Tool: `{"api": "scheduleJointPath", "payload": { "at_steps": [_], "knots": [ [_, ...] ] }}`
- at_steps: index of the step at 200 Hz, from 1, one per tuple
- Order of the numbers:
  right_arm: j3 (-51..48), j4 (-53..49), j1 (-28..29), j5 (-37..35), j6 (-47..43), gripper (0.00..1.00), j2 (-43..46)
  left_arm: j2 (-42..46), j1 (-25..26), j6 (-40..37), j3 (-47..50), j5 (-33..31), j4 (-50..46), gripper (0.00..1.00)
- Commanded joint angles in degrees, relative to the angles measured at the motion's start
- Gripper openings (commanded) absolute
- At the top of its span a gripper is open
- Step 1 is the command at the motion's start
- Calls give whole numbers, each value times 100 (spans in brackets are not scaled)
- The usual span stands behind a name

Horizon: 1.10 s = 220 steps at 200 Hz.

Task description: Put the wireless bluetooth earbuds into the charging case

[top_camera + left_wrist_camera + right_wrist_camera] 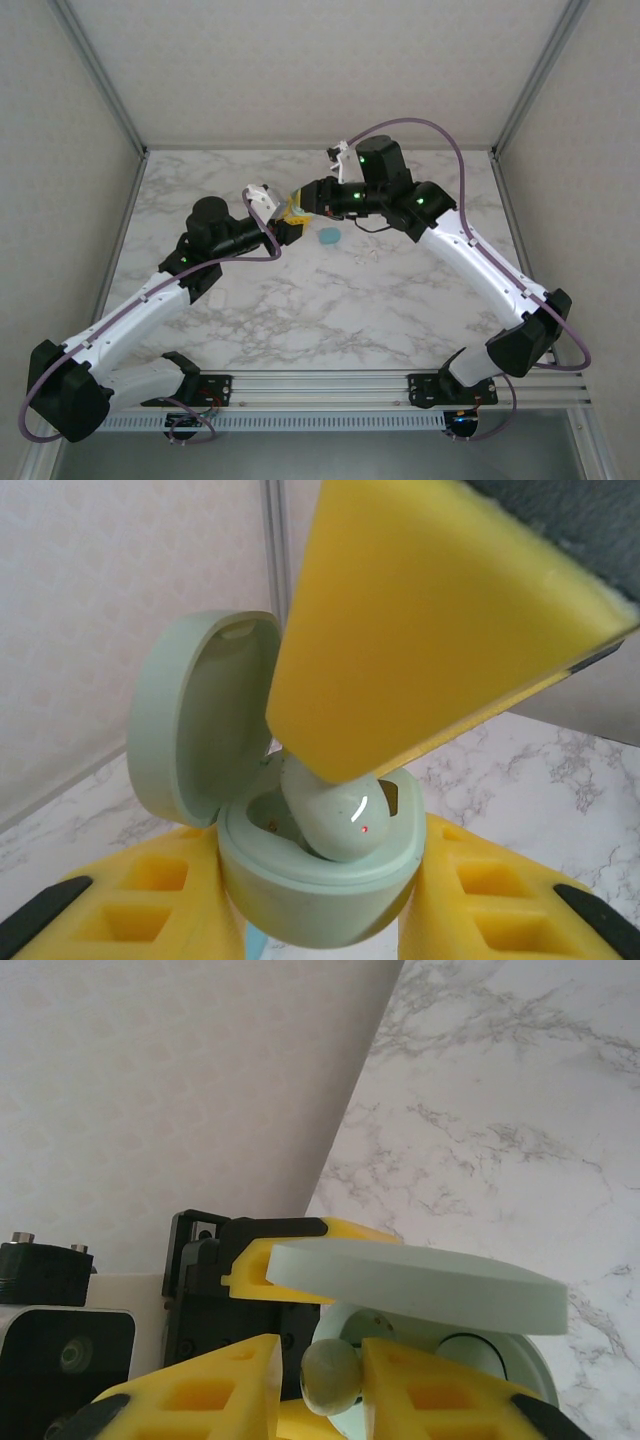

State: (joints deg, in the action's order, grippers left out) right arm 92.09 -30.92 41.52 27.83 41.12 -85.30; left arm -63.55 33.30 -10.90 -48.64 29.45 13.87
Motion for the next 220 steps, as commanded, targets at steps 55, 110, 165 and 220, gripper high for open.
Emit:
{"api": "scheduleJointPath", "payload": {
  "at_steps": [55,110,165,220],
  "knots": [
    [419,-221,32,-161,-216,35,11,87,46,52,-210,-40,180,21],
    [265,-82,24,-436,-412,37,461,69,45,20,-226,-49,152,21],
    [-108,-437,-356,-1769,-396,40,990,76,54,-30,-272,118,111,21],
    [527,-740,-770,-751,-333,46,268,79,271,-274,-487,298,-323,21]
  ]
}}
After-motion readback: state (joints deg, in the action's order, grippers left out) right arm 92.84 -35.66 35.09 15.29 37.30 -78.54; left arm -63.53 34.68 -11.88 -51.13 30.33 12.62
